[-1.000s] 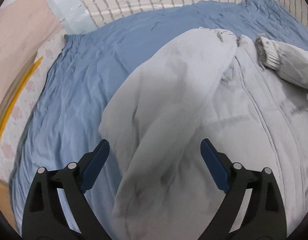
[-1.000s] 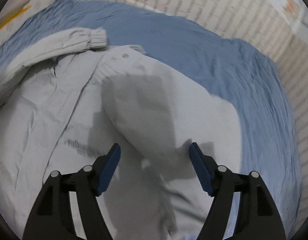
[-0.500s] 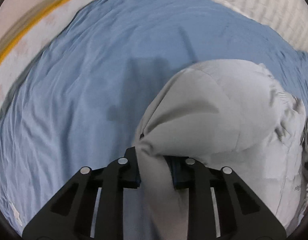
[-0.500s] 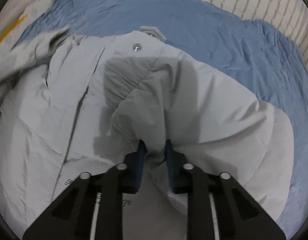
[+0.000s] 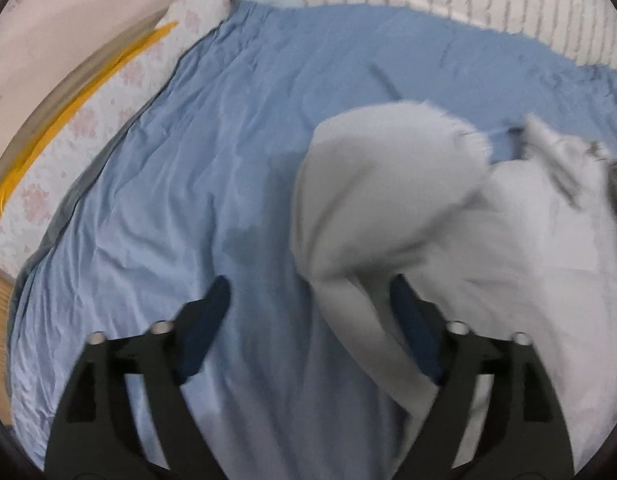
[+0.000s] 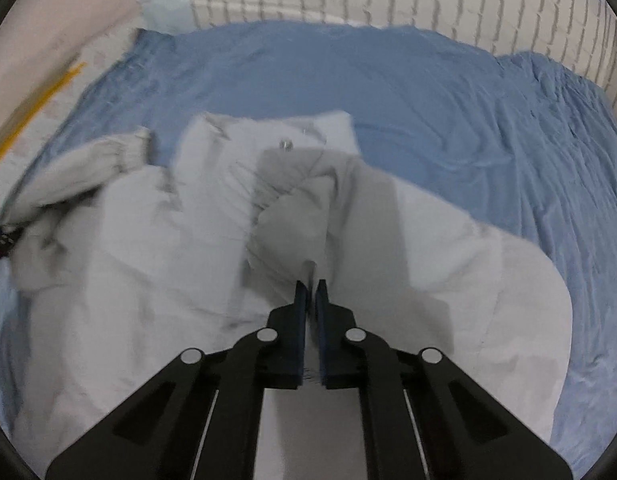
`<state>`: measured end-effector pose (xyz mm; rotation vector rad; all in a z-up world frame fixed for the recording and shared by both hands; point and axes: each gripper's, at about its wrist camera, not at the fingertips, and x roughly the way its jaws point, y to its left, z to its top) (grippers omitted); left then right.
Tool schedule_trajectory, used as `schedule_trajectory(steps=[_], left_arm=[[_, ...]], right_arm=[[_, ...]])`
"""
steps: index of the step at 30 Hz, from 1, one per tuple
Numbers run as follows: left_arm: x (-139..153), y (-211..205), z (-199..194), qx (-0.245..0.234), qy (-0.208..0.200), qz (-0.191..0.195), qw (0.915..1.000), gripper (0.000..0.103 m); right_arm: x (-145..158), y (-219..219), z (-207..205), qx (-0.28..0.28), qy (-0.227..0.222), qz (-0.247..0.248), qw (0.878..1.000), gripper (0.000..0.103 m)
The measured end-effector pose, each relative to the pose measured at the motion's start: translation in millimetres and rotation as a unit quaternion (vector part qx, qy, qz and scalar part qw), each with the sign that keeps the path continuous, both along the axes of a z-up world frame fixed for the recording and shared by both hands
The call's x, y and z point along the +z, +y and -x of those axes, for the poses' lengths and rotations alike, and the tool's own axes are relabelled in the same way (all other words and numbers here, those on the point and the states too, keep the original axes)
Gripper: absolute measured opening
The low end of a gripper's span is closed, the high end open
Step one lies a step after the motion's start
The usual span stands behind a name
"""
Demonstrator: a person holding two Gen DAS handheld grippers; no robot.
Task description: Fold large clothes
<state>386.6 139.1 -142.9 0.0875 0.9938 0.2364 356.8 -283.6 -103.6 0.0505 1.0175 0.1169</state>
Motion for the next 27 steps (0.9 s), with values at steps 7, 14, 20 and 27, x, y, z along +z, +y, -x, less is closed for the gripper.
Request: schedule_trajectory(steps=[7, 14, 20, 27], left_arm=[[-5, -54, 22, -0.046, 0.006, -0.015, 0.9988, 0.088], [-27, -58, 41, -0.068, 0.029, -0.03, 0.9968, 0.094], [-35, -61, 35, -0.078, 0.039, -0.021, 0.996, 0.095], [-37, -65, 35, -0.087, 0.041, -0.027, 0.995, 0.095]], right_arm=[[4, 96, 18, 0.095, 0.008, -0.023, 0.995, 0.001], [-4, 79, 11, 0.054, 0.014, 0.063, 0.996, 0.031], [-35, 32, -9, 0.018, 0.064, 0.126, 0.99, 0.084], [-59, 16, -22, 0.017, 0.083, 0.072, 0.994, 0.014]])
